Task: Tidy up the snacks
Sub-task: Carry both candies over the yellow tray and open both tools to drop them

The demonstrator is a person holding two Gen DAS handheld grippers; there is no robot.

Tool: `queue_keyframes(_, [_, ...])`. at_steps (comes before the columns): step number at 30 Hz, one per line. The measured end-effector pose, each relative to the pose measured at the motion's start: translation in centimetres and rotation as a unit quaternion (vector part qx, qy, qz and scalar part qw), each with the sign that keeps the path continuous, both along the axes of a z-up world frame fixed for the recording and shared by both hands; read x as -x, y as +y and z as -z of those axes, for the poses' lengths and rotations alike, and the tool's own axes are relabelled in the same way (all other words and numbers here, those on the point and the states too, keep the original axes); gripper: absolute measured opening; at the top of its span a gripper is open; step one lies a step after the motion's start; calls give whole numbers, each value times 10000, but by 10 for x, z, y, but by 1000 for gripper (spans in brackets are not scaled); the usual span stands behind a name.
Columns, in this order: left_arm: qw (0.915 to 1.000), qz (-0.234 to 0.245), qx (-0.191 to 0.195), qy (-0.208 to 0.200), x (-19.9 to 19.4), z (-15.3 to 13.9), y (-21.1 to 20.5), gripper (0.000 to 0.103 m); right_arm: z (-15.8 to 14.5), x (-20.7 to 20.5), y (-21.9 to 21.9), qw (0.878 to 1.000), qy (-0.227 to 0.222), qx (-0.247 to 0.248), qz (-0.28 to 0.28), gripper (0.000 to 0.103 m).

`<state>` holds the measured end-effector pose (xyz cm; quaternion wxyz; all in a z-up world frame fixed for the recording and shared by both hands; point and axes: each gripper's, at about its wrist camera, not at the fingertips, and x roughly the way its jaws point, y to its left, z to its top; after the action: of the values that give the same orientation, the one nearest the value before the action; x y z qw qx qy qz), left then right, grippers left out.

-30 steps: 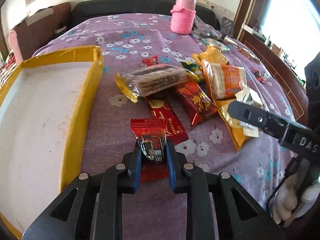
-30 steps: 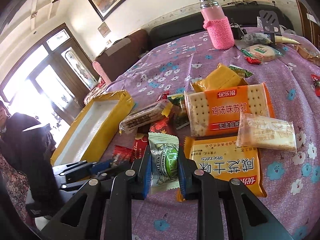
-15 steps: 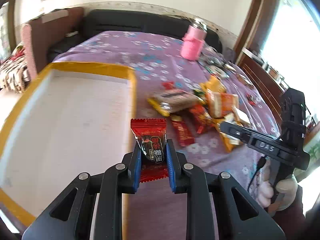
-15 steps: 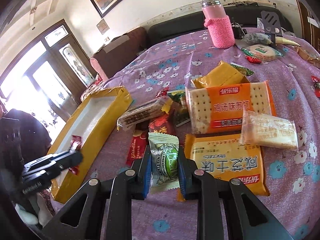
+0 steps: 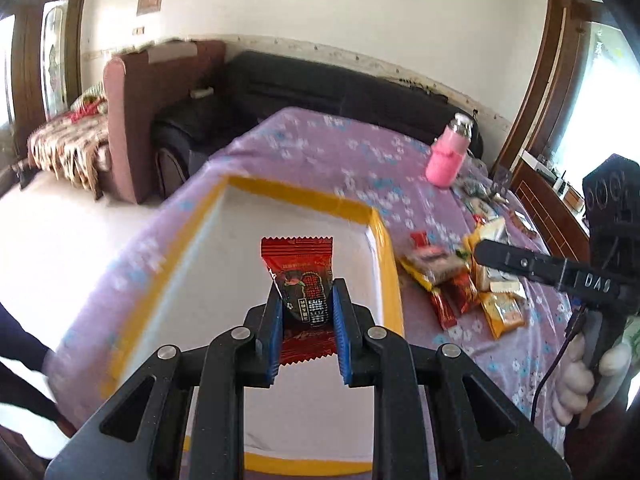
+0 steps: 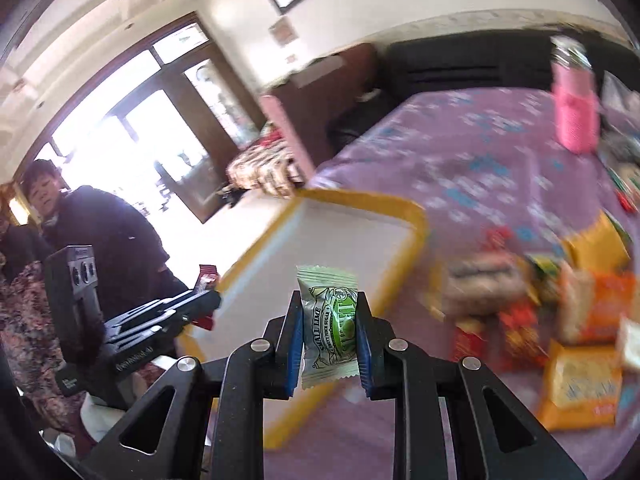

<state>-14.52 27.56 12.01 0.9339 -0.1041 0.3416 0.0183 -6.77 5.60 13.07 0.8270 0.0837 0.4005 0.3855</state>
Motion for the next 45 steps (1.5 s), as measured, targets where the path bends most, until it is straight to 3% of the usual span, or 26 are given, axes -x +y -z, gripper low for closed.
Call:
queue_keyframes(6, [9990,-5,-426,-122,-22,-50,31,20,-65,-21,56,9977,-15,-499,-459,23])
queue_keyframes(9, [9985,-104,-542,-54,-39,-48,46,20,-75,-34,74,9974,28,-580,-436,23])
queue_keyframes(12, [9996,-151,-162,170,-53,-21,62,20,-48,-43,84,9976,321,-496,-359,23])
queue_keyframes(14, [9990,-208,55,397,-62,7,69,20,-12,-48,91,9977,563,-244,-292,23])
queue_keyframes(19, [9961,-288,177,810,-80,58,73,20,51,-59,104,9941,1048,112,-250,23])
queue_keyframes(27, [9923,-348,325,1142,-103,83,71,20,98,-82,131,9884,1459,337,-243,23])
queue_keyframes(32, [9892,-460,343,1351,-112,93,74,21,109,-82,145,9874,1488,518,-121,26])
queue_keyframes(34, [9882,-502,429,1385,-112,94,79,26,108,-82,147,9879,1448,553,-52,28])
queue_keyframes(36, [9881,-530,540,1339,-109,92,82,31,104,-80,146,9882,1445,509,3,50])
queue_keyframes(37, [9880,-545,567,1326,-108,91,83,34,101,-78,144,9887,1423,473,24,54])
queue_keyframes(43, [9887,-641,784,1108,-84,67,83,34,72,-68,120,9944,988,372,66,55])
queue_keyframes(45, [9900,-540,971,868,-63,51,75,42,55,-63,96,9967,677,420,156,55])
